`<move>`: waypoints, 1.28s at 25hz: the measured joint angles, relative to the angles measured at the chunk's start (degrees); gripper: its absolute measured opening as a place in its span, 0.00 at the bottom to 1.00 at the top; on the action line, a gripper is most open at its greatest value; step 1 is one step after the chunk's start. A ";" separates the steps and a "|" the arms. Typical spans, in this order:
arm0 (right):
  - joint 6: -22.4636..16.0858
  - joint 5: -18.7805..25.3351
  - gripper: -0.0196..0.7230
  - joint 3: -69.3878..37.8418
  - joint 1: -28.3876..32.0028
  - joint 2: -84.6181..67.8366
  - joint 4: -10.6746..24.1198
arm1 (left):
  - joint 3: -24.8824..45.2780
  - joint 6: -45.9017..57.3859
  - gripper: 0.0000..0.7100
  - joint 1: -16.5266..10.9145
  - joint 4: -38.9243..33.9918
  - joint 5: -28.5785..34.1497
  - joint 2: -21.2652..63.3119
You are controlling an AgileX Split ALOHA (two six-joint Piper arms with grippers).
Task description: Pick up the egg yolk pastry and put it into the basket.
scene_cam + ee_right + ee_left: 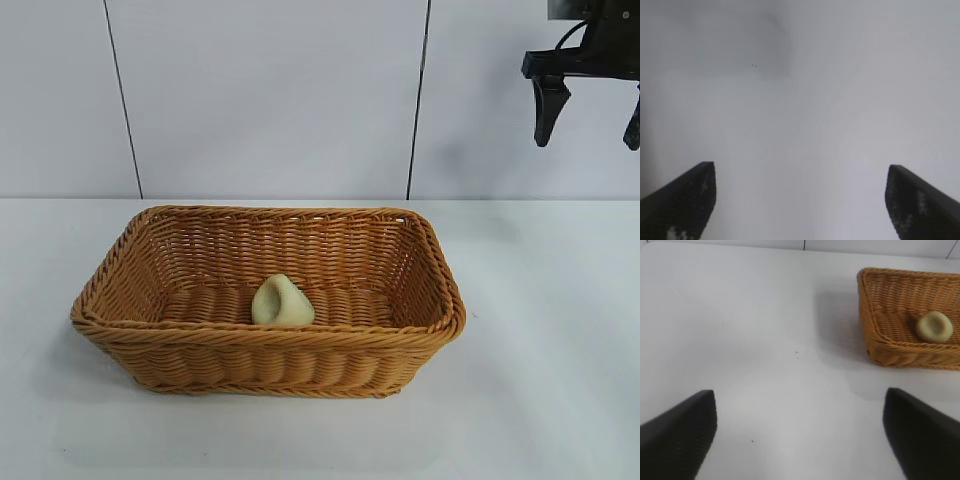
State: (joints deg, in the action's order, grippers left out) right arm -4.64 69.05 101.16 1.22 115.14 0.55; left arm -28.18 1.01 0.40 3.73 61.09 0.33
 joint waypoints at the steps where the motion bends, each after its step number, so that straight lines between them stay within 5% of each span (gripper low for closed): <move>1: 0.34 0.04 0.88 -3.30 0.00 -2.31 -0.04 | 0.00 0.00 0.98 0.00 0.00 0.00 0.00; 18: 4.03 -0.19 0.88 -52.29 0.00 -50.73 -0.11 | 0.00 0.00 0.98 0.00 0.00 0.00 0.00; 32: 7.02 -10.87 0.88 -71.51 0.00 -92.18 -0.55 | 0.00 0.00 0.98 0.00 0.00 0.00 0.00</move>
State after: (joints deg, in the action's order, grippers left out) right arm 2.38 58.18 29.65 1.22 22.96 0.00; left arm -28.18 1.01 0.40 3.73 61.09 0.33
